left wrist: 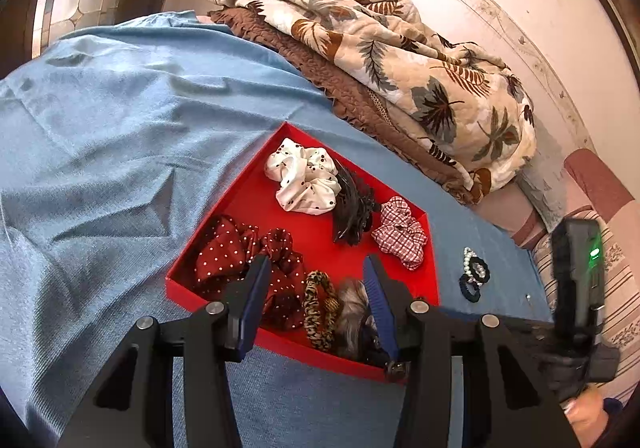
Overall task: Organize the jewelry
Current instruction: 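Drop the grey scrunchie into the tray and open the right gripper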
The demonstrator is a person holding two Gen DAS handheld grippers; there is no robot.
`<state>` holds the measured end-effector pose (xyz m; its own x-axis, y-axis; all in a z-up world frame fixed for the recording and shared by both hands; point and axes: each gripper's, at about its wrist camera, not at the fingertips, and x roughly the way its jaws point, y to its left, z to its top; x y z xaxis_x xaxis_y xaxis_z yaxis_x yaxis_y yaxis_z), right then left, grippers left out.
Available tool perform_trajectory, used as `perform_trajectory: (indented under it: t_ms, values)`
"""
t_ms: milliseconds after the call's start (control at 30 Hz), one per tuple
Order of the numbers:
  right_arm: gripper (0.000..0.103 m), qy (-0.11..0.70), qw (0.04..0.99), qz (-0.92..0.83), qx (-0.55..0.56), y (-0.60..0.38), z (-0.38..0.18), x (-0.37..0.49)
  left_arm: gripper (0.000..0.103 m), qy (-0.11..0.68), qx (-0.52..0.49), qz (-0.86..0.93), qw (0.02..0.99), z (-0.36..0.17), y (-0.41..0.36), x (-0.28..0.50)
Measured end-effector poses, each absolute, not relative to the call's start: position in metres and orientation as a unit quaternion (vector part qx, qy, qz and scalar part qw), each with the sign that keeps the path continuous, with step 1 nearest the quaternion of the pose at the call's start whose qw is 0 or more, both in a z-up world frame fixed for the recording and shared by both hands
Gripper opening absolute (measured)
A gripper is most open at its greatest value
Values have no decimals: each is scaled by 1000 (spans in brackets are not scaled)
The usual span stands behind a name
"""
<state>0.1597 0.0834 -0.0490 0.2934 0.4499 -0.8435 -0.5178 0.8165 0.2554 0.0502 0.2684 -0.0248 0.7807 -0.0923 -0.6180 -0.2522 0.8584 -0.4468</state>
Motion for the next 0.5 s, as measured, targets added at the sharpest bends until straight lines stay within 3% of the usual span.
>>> perform_trajectory:
  t_ms: [133,200,500]
  values:
    - [37,484,823,296,-9,57,-24,150,46,335,-240,62,909,-28,262,50]
    - [50,468,838,281,-14,33,-13,140,47,337,-230,65,911,-29,258,49]
    - [53,473,866,161,4,-116,-22,116,47,342,-186,23,921,0,205,35]
